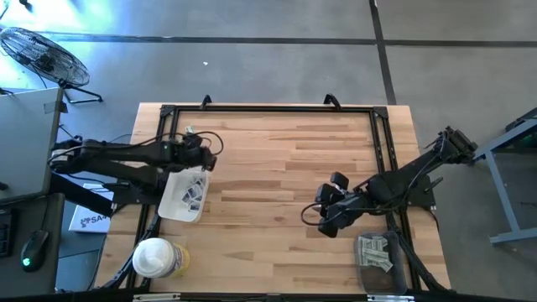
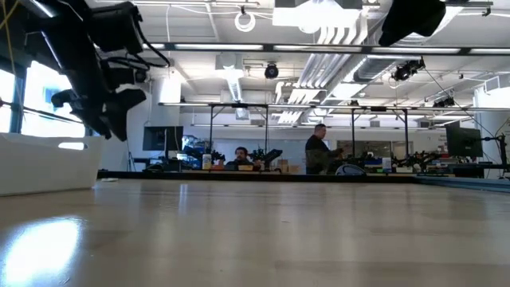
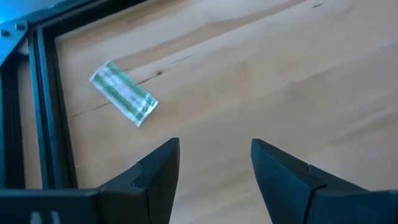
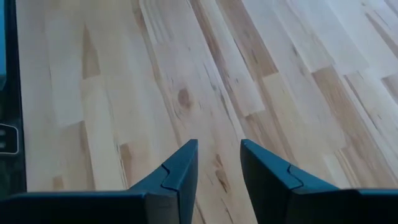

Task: Pick & Place First Aid Supplies
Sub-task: Put the green bandage pack into the black bin

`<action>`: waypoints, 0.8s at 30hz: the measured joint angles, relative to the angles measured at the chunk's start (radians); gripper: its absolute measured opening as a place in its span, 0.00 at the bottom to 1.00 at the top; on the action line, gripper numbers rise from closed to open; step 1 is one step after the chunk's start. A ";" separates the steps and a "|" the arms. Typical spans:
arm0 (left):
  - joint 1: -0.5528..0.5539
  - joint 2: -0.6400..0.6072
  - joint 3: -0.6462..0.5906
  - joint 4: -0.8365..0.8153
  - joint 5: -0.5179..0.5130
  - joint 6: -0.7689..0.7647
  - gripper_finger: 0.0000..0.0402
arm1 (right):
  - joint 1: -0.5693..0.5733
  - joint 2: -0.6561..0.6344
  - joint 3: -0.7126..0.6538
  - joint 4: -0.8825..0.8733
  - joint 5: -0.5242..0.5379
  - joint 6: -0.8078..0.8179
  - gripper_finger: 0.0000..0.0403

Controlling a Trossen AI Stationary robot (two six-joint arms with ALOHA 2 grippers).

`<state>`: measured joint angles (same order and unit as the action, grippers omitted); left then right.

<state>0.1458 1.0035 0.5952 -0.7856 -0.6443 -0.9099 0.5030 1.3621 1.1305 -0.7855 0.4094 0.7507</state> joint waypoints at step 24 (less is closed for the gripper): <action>0.282 0.048 -0.173 0.254 0.093 0.120 0.49 | 0.001 0.000 0.000 -0.001 0.002 0.007 0.28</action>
<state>0.4277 1.0514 0.4224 -0.5321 -0.5515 -0.7895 0.5037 1.3621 1.1305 -0.7869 0.4113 0.7578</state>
